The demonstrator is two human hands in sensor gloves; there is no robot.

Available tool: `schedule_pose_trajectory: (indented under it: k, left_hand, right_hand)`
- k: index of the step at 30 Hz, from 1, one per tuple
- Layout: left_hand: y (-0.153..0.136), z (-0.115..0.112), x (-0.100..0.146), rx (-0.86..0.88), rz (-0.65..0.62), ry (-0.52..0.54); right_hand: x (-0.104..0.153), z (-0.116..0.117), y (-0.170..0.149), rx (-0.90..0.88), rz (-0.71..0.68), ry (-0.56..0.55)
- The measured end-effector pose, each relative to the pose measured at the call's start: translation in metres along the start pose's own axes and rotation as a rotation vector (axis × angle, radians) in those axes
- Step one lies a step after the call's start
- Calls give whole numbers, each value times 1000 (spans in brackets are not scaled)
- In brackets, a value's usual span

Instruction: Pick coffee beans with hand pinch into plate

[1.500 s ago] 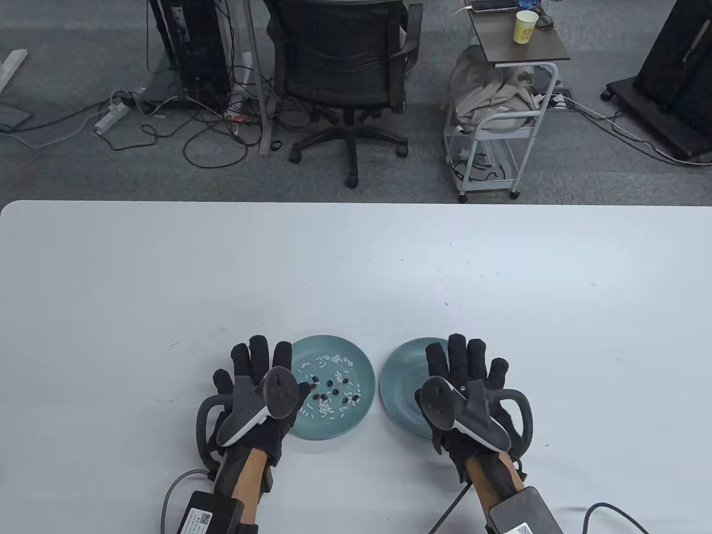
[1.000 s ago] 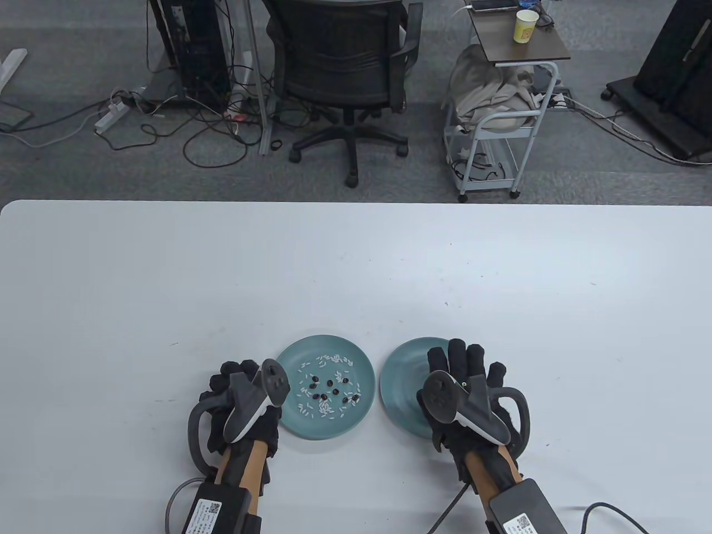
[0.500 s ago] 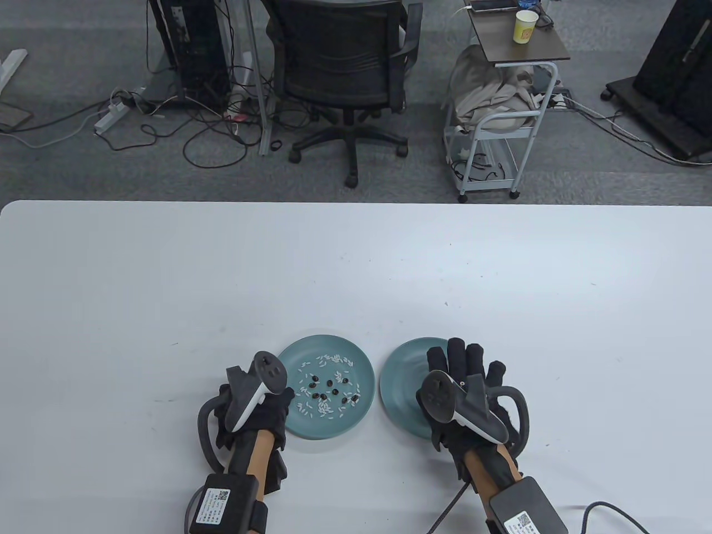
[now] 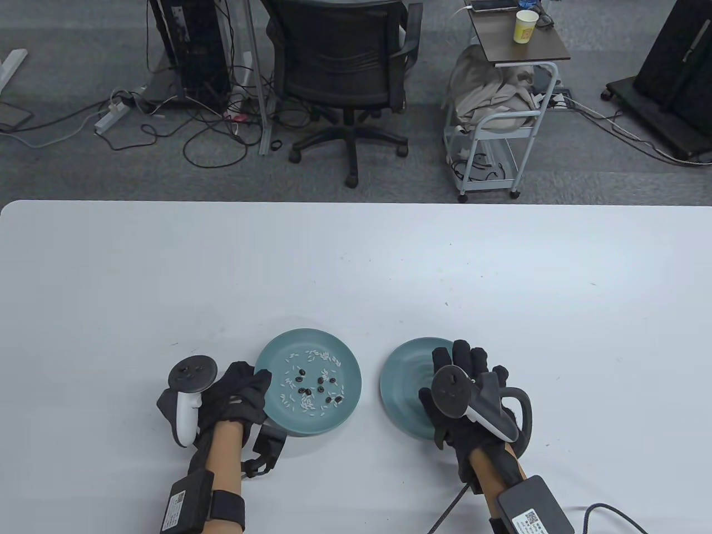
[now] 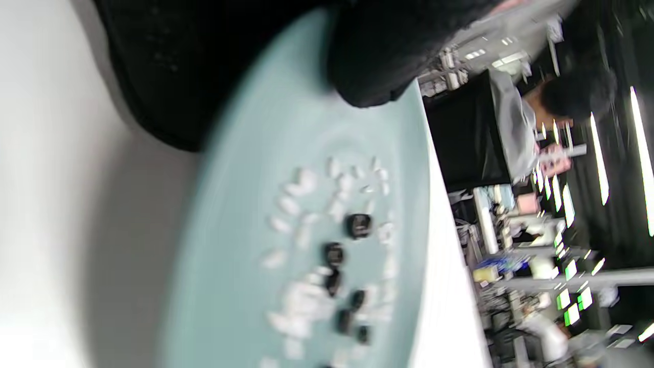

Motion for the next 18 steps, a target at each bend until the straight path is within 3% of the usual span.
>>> schedule_pose_trajectory:
  k: [6, 12, 18]
  left_hand:
    - [-4, 5, -5, 55, -16, -26]
    - [-1, -2, -6, 125, -60, -137]
    - [31, -7, 6, 140, -205, -218]
  right_hand:
    - [0, 3, -4, -33, 13, 12]
    - [1, 2, -8, -63, 26, 15]
    - [7, -11, -16, -121, 48, -20]
Point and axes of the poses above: the tracker on the back of each hand, its own y axis roughly to the thumb side, its own x axis roughly from the fingertips to the wrist, z = x × y, the point moved 3 cm from there along -x, roughly from the wrist to the fingertips, and after that the axes turned 14 degrees about -z, right-handed, at the moved point
